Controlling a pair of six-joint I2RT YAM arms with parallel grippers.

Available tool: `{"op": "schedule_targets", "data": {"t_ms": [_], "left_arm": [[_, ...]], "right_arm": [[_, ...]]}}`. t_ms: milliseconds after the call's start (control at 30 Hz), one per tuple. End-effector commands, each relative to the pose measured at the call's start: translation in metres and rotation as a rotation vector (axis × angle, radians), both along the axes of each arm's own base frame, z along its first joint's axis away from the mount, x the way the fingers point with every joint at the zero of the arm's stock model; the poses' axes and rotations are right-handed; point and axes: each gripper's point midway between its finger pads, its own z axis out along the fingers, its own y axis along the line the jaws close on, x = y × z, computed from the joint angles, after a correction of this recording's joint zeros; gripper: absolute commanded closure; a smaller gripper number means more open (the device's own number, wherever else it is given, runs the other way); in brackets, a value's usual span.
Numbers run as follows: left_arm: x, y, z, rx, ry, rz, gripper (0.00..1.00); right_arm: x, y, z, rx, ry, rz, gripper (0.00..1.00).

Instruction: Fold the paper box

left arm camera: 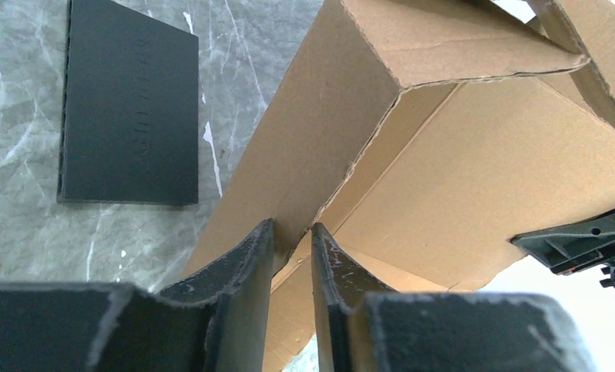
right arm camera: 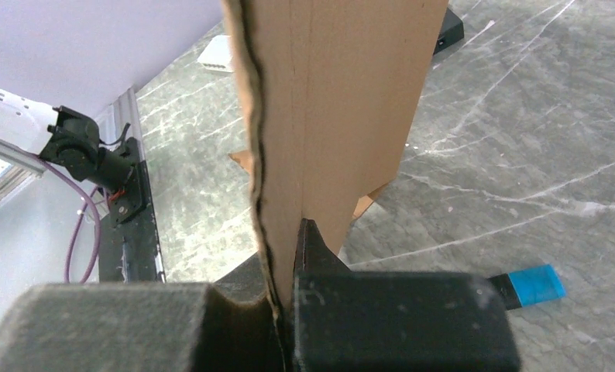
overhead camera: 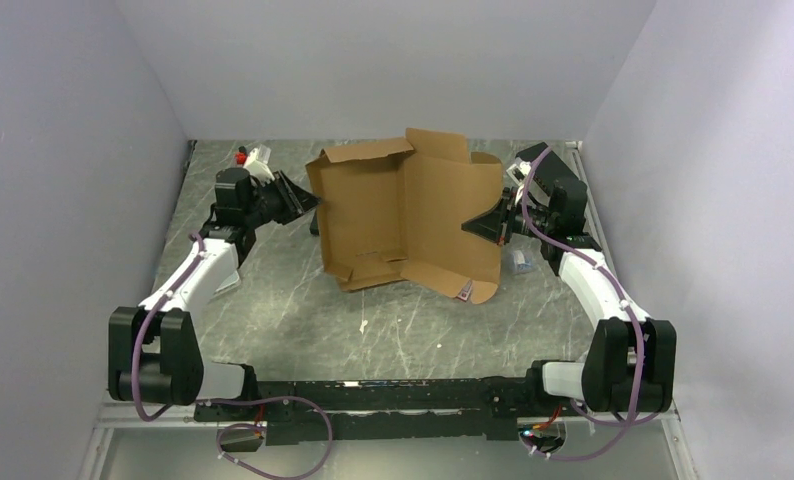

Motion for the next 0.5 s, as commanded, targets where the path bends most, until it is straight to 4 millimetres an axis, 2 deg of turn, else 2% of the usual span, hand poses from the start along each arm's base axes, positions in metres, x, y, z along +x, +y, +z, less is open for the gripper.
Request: {"op": "schedule_targets", "data": {"t_ms": [0,233,467], "left_arm": [[-0.006,-0.014,0.026,-0.047,-0.044,-0.051,0.69],[-0.006,-0.011,0.034,-0.039,-0.062,-0.03,0.66],[0.011,0.002,0.048,0.024,-0.085,0.048,0.62]], "right_arm": [[-0.004,0.003,0.015,-0.012,-0.081,0.023,1.0],[-0.002,0.002,0.014,-0.025,-0.088,0.012,1.0],[-0.002,0.001,0.015,-0.038,-0.107,0.003,1.0]]}}
